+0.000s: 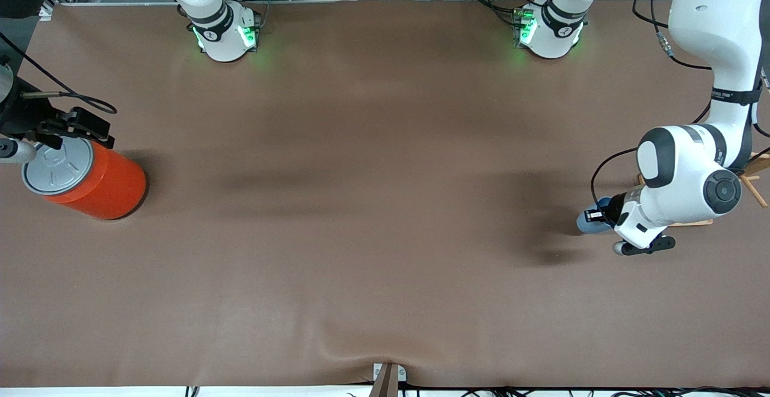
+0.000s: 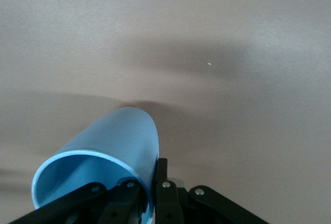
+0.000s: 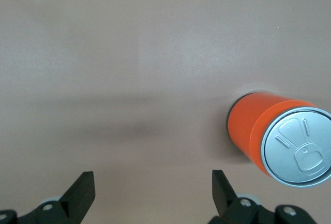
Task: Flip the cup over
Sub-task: 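Set the blue cup upright on the table and open the left gripper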
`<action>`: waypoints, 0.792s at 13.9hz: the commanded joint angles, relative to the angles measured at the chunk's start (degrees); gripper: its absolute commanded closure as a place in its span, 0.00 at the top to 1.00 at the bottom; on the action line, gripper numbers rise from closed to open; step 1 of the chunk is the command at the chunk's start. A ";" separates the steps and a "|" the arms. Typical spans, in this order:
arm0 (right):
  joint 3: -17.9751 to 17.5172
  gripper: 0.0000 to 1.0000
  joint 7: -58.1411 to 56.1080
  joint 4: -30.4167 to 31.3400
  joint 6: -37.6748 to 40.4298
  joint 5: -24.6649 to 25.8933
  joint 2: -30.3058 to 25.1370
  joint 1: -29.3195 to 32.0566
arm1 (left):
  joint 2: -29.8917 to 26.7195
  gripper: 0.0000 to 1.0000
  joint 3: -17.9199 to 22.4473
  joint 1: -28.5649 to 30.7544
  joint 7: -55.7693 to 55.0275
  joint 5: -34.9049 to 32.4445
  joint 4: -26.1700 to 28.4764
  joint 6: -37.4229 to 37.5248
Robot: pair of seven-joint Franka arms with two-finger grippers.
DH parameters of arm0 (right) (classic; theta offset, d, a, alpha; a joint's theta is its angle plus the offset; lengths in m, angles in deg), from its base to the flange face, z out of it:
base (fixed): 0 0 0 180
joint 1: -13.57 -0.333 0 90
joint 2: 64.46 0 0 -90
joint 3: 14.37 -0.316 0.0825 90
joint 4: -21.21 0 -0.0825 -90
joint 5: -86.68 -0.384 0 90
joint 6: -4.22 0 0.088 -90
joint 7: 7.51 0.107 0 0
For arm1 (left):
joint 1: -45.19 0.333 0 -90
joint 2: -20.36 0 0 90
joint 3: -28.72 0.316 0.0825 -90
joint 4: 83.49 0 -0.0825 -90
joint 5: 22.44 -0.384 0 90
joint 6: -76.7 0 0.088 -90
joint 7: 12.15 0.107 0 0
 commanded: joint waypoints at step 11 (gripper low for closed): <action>-0.02 1.00 0.42 -0.54 0.05 -0.07 0.23 -0.16 | -1.52 1.00 0.32 -4.50 -1.40 -2.11 -0.40 1.76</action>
